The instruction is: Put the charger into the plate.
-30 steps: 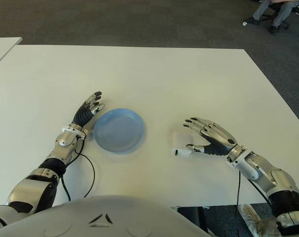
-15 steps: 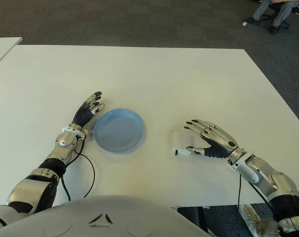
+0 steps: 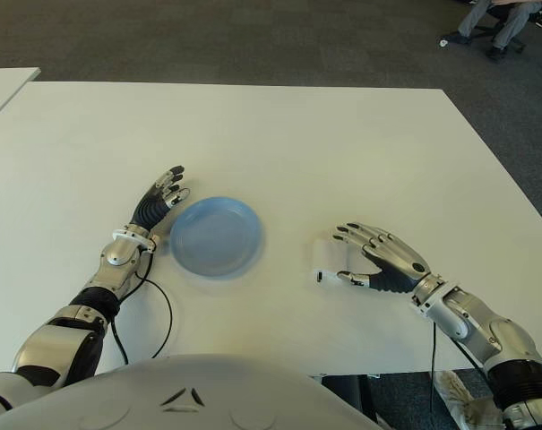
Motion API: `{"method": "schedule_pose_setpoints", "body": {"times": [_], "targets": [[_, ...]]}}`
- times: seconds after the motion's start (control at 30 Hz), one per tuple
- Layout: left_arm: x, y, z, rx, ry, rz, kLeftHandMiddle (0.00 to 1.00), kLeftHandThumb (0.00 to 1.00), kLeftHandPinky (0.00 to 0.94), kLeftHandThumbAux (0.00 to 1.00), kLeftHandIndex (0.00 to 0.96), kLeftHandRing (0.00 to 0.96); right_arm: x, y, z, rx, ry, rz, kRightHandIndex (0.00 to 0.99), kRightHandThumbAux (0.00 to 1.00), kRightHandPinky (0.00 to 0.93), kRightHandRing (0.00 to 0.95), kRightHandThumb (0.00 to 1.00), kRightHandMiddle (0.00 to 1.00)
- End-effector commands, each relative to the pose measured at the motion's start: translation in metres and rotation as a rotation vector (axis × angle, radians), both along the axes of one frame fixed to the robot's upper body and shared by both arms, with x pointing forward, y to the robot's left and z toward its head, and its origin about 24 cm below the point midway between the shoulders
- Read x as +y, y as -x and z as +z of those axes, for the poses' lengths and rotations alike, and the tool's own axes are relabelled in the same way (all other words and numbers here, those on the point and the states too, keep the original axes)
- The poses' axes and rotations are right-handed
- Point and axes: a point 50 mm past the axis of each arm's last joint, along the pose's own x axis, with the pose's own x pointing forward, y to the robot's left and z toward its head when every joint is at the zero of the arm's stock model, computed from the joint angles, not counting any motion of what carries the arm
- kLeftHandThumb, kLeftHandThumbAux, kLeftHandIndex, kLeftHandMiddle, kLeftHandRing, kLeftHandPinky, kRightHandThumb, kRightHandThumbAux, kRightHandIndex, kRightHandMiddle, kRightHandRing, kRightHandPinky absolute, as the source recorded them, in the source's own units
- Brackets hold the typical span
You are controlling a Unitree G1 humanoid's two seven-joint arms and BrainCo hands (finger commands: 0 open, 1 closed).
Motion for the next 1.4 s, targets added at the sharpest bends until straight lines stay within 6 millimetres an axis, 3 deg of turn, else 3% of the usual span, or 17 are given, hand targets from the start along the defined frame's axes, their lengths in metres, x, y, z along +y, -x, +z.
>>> {"method": "schedule_pose_setpoints", "body": {"times": [0.03,0.47,1.4], "targets": [[0.001,0.034,-0.040,0.248,-0.008,0.006,0.030,0.000,0.047,0.471,0.000,0.032,0.003,0.000,-0.007,0.010,0.002,-0.006,0.000,0.078,0.000,0.000,0.258,0.000],[-0.001,0.035,-0.040,0.236,-0.014,0.006,0.036,0.000,0.048,0.474,0.000,0.036,0.010,-0.012,-0.022,0.017,-0.018,-0.007,0.000,0.096,0.000,0.000,0.253,0.000],[0.001,0.040,-0.038,0.210,-0.007,0.001,0.048,0.000,0.054,0.469,0.000,0.046,0.017,-0.031,-0.034,0.034,-0.011,-0.008,0.000,0.118,0.000,0.000,0.226,0.000]]}}
